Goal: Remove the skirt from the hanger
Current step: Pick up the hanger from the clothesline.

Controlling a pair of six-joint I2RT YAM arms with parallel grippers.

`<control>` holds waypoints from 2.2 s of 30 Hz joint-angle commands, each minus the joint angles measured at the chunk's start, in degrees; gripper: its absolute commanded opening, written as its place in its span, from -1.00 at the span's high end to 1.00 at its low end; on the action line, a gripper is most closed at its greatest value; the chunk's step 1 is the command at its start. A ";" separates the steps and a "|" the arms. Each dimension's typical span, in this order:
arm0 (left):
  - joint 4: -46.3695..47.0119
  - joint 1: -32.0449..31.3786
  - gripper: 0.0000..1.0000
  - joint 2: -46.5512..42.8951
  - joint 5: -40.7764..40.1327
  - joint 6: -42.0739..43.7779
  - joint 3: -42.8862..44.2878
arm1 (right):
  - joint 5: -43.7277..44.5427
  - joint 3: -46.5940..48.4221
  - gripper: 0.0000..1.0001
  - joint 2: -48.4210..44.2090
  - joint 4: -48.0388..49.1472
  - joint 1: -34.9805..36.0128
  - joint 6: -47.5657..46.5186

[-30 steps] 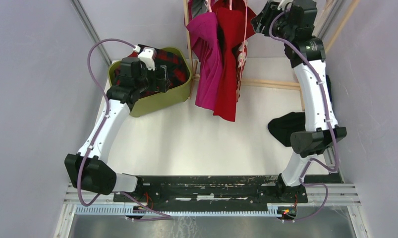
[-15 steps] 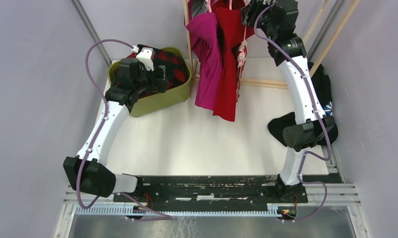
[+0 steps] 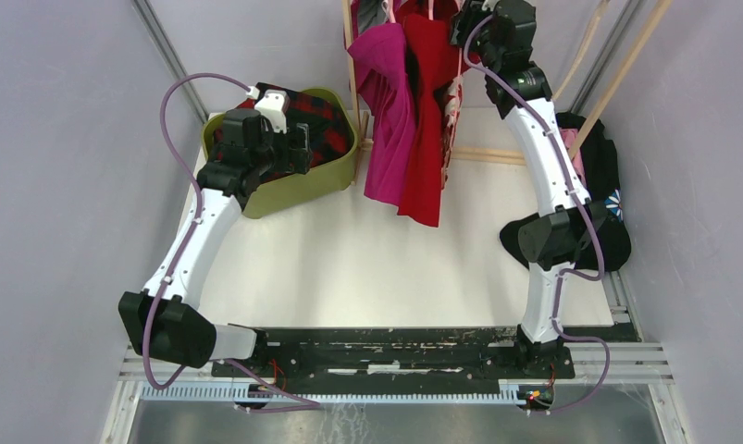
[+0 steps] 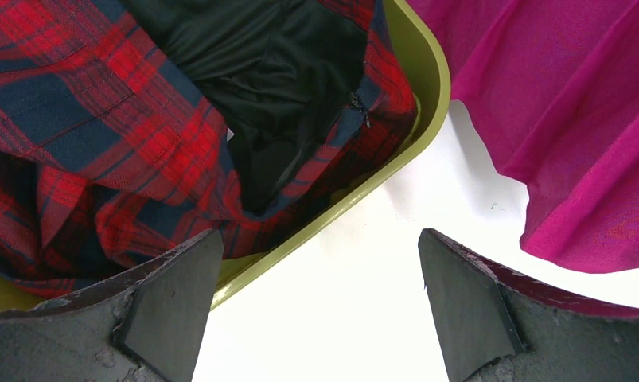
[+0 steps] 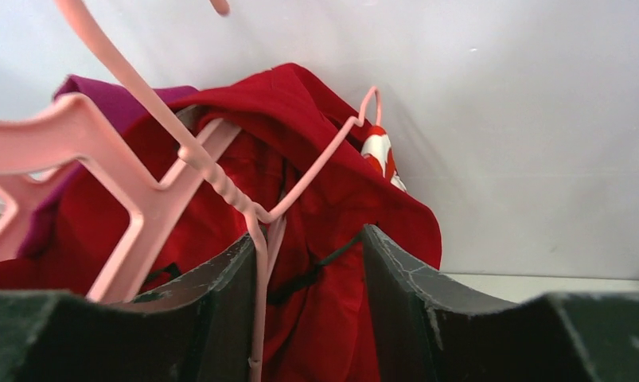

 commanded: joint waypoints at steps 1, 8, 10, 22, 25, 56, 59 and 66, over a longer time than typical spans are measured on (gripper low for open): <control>1.55 -0.16 -0.99 -0.20 -0.50 2.48 -0.29 | 3.85 1.44 -0.02 0.68 3.01 0.90 -2.16; 1.54 -0.12 -0.99 -0.14 -0.92 2.90 -0.60 | 7.84 1.56 0.60 1.71 4.69 1.15 -4.74; 1.54 -0.09 -0.99 -0.16 -1.18 3.04 -0.81 | 9.06 1.38 0.96 1.84 5.32 1.19 -5.10; 2.54 -0.14 -1.00 0.23 -1.89 2.95 -1.78 | 13.34 1.94 0.99 2.11 10.65 1.25 -14.95; 2.83 -0.19 -1.00 0.33 -1.86 2.87 -2.04 | 14.56 2.15 0.99 2.35 13.18 1.30 -20.74; 6.10 -0.12 -1.00 -3.30 -1.99 1.39 -5.44 | 15.46 -7.25 0.99 -6.10 17.16 2.03 -26.80; 6.50 -0.15 -1.00 -4.55 -2.15 1.21 -7.05 | 17.52 -5.58 0.99 -6.07 16.50 2.03 -26.46; 7.06 -0.15 -1.00 -5.73 -2.82 1.50 -8.91 | 16.12 -1.55 0.99 -5.97 13.83 2.04 -26.04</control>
